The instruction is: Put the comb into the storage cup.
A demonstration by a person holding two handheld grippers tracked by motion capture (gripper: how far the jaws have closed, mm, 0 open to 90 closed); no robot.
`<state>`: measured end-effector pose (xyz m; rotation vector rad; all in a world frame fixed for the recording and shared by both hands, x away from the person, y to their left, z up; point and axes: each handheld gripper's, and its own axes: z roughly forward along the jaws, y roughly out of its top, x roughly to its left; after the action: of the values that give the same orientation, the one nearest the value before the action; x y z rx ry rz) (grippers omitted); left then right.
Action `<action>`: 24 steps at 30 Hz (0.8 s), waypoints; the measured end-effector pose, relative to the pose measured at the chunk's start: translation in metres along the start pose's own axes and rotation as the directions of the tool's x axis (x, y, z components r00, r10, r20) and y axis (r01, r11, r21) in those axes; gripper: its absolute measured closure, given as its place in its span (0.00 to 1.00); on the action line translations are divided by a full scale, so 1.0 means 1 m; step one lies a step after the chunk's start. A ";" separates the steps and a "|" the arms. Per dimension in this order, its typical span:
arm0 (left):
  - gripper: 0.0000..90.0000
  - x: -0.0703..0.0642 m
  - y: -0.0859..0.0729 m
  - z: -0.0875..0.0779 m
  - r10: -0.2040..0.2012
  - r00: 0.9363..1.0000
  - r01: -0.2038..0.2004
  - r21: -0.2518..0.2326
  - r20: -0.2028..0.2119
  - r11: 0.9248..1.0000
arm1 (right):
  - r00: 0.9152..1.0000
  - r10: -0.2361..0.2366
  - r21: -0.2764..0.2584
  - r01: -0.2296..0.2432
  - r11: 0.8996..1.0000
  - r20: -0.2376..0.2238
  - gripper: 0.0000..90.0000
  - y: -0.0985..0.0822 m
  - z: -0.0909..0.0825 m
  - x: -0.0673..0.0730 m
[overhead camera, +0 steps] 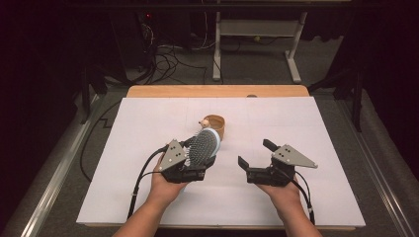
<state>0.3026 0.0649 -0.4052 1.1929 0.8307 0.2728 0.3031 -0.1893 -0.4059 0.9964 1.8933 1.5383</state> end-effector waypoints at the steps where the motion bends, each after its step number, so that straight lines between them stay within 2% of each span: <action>1: 0.23 0.000 0.000 0.000 0.000 1.000 0.000 0.001 0.001 1.000 | 1.000 0.001 -0.001 -0.001 1.000 -0.006 0.00 0.001 0.000 0.001; 11: 0.23 -0.002 -0.004 0.001 -0.002 1.000 0.002 0.009 0.007 1.000 | 0.999 0.021 -0.008 -0.021 1.000 -0.048 0.00 0.006 0.005 0.011; 14: 0.23 -0.003 -0.004 0.001 -0.003 1.000 0.003 0.011 0.010 1.000 | 0.999 0.014 -0.020 -0.015 1.000 -0.039 0.00 0.007 0.005 0.014; 24: 0.23 -0.004 -0.006 0.002 0.001 1.000 -0.001 0.014 0.011 1.000 | 0.997 0.010 -0.030 -0.012 0.999 -0.075 0.01 0.012 0.008 0.022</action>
<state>0.2997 0.0591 -0.4086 1.2065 0.8238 0.2613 0.2984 -0.1656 -0.3947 0.9499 1.9118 1.6267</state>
